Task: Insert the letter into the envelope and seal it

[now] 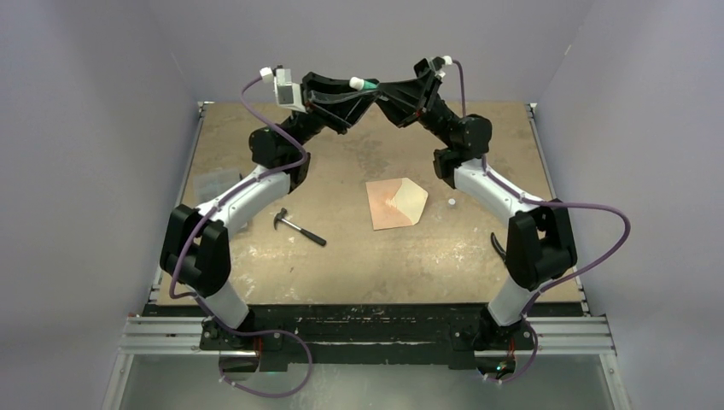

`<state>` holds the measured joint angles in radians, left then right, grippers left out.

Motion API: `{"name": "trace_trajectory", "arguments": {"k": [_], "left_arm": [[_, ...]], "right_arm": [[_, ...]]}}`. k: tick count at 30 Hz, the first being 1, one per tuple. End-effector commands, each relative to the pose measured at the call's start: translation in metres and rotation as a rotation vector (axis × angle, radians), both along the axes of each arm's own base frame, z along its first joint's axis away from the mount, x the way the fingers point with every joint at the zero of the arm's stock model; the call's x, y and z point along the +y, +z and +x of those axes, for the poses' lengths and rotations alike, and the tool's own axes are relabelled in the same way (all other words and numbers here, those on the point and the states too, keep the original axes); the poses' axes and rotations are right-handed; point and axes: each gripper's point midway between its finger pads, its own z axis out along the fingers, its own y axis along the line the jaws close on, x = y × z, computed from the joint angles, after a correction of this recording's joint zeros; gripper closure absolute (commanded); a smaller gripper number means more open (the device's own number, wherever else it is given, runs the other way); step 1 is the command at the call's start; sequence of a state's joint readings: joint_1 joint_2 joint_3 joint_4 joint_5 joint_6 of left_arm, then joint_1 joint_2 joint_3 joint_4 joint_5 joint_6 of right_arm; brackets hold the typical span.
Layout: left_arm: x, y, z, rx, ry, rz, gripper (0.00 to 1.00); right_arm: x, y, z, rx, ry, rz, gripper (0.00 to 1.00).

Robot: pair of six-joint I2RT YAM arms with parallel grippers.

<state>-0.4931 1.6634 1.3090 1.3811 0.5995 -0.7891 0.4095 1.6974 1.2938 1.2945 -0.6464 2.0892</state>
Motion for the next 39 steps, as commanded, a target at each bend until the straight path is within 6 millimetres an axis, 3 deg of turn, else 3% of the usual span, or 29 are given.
{"name": "trace_trajectory", "arguments": {"k": [1, 6, 9, 11, 13, 15, 20, 23, 26, 29, 32, 39], "left_arm": [[0.000, -0.003, 0.002, -0.014, 0.050, 0.013, 1.00], [0.000, -0.015, 0.010, -0.005, 0.096, 0.045, 0.98], [0.003, -0.017, 0.016, 0.024, 0.140, 0.061, 0.77], [0.011, -0.014, 0.025, 0.080, 0.191, 0.051, 0.48], [0.017, -0.009, 0.029, 0.106, 0.234, 0.054, 0.35], [0.021, -0.005, 0.025, 0.094, 0.254, 0.075, 0.30], [0.027, 0.002, 0.011, 0.051, 0.243, 0.156, 0.25], [0.024, -0.002, 0.008, 0.038, 0.156, 0.306, 0.25], [0.024, -0.007, 0.006, 0.019, 0.061, 0.491, 0.26], [0.027, -0.027, 0.012, 0.032, 0.047, 0.606, 0.26], [0.032, -0.038, 0.018, 0.067, 0.028, 0.645, 0.27], [0.038, -0.048, 0.011, 0.091, -0.080, 0.692, 0.29]], "right_arm": [[-0.010, 0.034, -0.026, -0.070, 0.041, 0.067, 0.74], [-0.014, 0.035, -0.027, -0.065, 0.048, 0.097, 0.92], [-0.014, 0.030, -0.026, -0.041, 0.059, 0.093, 0.97], [-0.010, 0.023, -0.023, -0.020, 0.050, 0.054, 0.99], [-0.005, 0.013, -0.017, 0.004, 0.026, 0.002, 1.00], [-0.003, 0.005, -0.012, 0.032, 0.018, -0.024, 1.00], [0.001, -0.011, -0.007, 0.082, 0.020, -0.076, 1.00], [0.004, -0.019, -0.008, 0.094, 0.041, -0.105, 0.99], [0.005, -0.026, -0.012, 0.083, 0.078, -0.129, 0.99], [0.004, -0.030, -0.014, 0.075, 0.077, -0.151, 0.99], [0.006, -0.033, -0.014, 0.067, 0.073, -0.187, 0.99], [0.005, -0.040, -0.011, 0.071, 0.033, -0.239, 0.99]]}}
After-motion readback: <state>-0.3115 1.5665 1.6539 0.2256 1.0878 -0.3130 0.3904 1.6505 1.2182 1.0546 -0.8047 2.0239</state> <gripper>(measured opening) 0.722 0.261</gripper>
